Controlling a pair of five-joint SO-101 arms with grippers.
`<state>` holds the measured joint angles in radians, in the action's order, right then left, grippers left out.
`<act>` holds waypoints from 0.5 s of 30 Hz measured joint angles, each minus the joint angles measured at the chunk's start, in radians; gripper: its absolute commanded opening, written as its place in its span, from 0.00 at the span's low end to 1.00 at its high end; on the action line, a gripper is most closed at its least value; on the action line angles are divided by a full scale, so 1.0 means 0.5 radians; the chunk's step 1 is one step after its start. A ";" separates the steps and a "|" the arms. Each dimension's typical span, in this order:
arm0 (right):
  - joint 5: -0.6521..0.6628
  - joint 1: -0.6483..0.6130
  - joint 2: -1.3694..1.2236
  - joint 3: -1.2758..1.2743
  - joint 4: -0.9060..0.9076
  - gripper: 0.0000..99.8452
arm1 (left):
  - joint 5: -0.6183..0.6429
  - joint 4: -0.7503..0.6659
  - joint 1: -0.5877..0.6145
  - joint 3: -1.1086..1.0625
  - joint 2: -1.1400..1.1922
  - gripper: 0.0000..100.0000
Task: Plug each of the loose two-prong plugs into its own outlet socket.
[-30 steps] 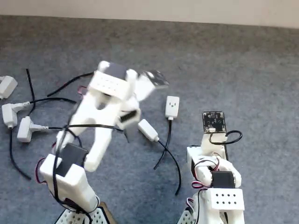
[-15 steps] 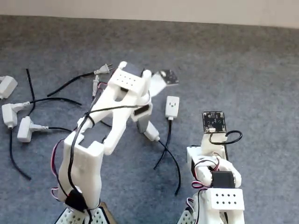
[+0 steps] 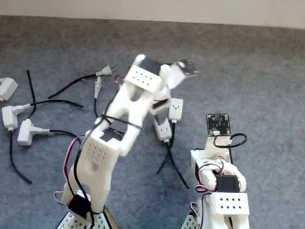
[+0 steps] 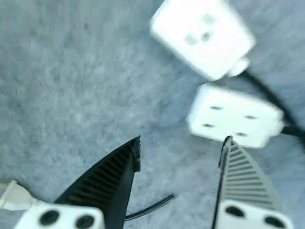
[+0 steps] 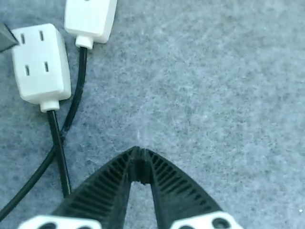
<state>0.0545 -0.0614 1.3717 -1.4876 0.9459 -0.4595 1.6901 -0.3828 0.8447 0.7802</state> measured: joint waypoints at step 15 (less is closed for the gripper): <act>0.000 0.000 0.000 0.000 0.000 0.01 | 1.387 0.110 -0.169 -0.086 0.000 0.27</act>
<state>0.0545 -0.0614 1.3717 -1.4876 0.9459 0.2340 1.7453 -0.4672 0.8017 0.7802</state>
